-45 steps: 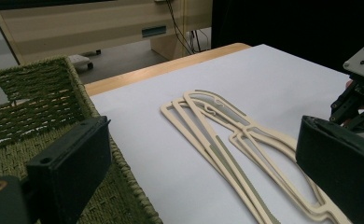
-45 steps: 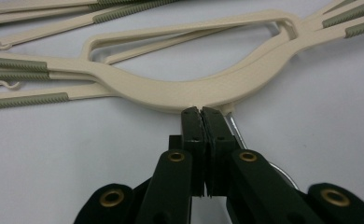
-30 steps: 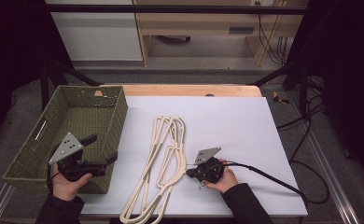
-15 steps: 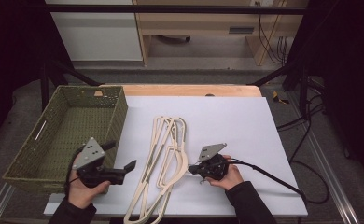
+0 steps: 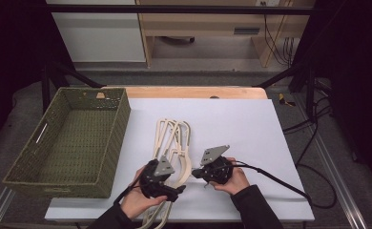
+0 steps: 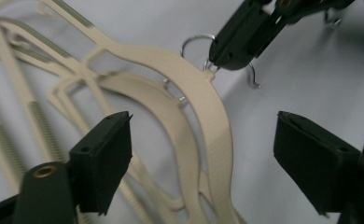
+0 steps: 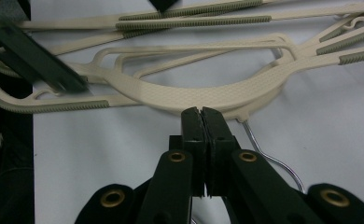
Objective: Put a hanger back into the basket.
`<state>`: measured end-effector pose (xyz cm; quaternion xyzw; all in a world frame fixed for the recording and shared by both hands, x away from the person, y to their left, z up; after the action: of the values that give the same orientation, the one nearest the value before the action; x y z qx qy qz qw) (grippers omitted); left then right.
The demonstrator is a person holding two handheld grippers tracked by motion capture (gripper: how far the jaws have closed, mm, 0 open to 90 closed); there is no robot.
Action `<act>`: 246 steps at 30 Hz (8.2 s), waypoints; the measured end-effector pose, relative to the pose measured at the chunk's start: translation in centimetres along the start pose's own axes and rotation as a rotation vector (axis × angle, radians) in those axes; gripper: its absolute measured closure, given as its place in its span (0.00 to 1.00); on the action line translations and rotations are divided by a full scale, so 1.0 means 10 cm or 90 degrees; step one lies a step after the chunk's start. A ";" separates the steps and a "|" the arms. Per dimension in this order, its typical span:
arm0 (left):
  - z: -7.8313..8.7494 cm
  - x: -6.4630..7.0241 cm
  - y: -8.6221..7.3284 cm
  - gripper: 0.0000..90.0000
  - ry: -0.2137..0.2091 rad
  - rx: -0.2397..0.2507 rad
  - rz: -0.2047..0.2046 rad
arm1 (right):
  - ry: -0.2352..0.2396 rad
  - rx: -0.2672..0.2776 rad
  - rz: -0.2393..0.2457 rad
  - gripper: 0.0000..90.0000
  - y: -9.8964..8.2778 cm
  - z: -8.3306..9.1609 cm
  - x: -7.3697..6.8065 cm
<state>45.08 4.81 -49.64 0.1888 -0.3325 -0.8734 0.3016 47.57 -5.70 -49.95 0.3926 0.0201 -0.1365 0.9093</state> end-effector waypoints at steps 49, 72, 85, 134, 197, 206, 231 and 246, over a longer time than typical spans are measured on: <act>0.45 -0.41 0.01 0.88 0.105 -0.013 0.116 | -0.239 0.285 -0.129 0.21 -0.17 1.33 0.42; 0.80 -0.77 0.02 0.95 0.147 0.037 0.144 | -0.261 0.283 -0.156 0.11 -0.27 1.40 0.50; 1.33 -0.74 0.31 0.95 0.111 0.141 0.117 | -0.274 0.326 -0.159 0.08 -0.27 1.61 0.47; 2.04 -3.04 -0.32 0.95 0.275 0.146 0.042 | -0.278 0.319 -0.162 0.03 -0.29 1.61 0.49; 1.17 -2.46 -1.30 0.74 0.150 -0.110 -0.035 | -0.266 0.304 -0.157 0.03 -0.28 1.53 0.47; 1.37 -2.42 -1.06 0.61 0.176 -0.042 -0.027 | -0.264 0.303 -0.151 0.03 -0.25 1.52 0.45; 1.59 -1.36 -0.06 0.11 0.160 0.284 0.147 | -0.179 0.246 -0.081 0.11 -0.02 0.93 0.24; 1.07 -0.80 -0.16 0.09 0.105 0.254 0.131 | -0.114 0.186 -0.078 0.19 0.03 0.31 0.14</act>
<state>44.77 16.01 -42.16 0.2801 -0.4901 -0.7369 0.3719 48.78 -8.10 -47.83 0.5045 -0.0570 -0.2279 0.8308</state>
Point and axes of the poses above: each handheld gripper's, and its own axes: z roughly backward along the jaws, y roughly out of its top, x roughly to its right, the point moved 9 cm from there along -z, roughly forward along the jaws, and after that the axes turned 10 degrees about y, right-handed, at the moved point
